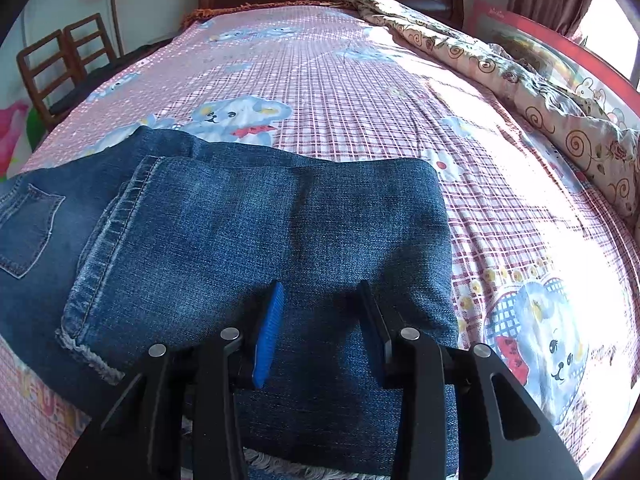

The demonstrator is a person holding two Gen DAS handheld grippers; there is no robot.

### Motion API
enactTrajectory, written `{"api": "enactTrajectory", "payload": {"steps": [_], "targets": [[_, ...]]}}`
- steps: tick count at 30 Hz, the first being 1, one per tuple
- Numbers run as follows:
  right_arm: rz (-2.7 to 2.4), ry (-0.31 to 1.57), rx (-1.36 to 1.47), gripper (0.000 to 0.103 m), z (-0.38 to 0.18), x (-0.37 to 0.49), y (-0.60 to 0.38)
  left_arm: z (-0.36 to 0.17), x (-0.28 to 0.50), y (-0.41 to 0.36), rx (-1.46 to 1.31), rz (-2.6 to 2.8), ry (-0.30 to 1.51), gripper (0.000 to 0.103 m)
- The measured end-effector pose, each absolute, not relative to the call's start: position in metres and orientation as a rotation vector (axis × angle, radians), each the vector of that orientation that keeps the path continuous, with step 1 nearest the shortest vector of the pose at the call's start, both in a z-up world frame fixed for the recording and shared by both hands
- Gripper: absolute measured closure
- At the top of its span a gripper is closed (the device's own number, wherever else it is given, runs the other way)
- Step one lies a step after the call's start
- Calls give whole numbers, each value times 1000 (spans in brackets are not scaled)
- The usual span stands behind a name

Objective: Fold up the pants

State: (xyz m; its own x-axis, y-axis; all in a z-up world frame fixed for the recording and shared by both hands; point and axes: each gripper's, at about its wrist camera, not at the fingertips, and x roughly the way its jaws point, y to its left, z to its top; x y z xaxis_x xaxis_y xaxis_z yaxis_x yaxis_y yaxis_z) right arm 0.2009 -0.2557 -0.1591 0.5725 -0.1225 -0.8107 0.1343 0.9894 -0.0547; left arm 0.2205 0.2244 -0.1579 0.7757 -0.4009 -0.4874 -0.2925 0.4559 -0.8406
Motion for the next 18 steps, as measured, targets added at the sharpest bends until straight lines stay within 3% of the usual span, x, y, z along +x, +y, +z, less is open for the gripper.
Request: {"api": "enactTrajectory", "payload": {"steps": [2, 11, 18], "targets": [[-156, 929, 90, 36, -150, 196, -265, -136, 224, 213, -1060, -107, 695, 83], [-81, 860, 380, 36, -122, 164, -310, -39, 220, 98, -653, -322, 600, 83], [183, 830, 837, 36, -134, 165, -341, -22, 188, -27, -361, -524, 614, 83]]}}
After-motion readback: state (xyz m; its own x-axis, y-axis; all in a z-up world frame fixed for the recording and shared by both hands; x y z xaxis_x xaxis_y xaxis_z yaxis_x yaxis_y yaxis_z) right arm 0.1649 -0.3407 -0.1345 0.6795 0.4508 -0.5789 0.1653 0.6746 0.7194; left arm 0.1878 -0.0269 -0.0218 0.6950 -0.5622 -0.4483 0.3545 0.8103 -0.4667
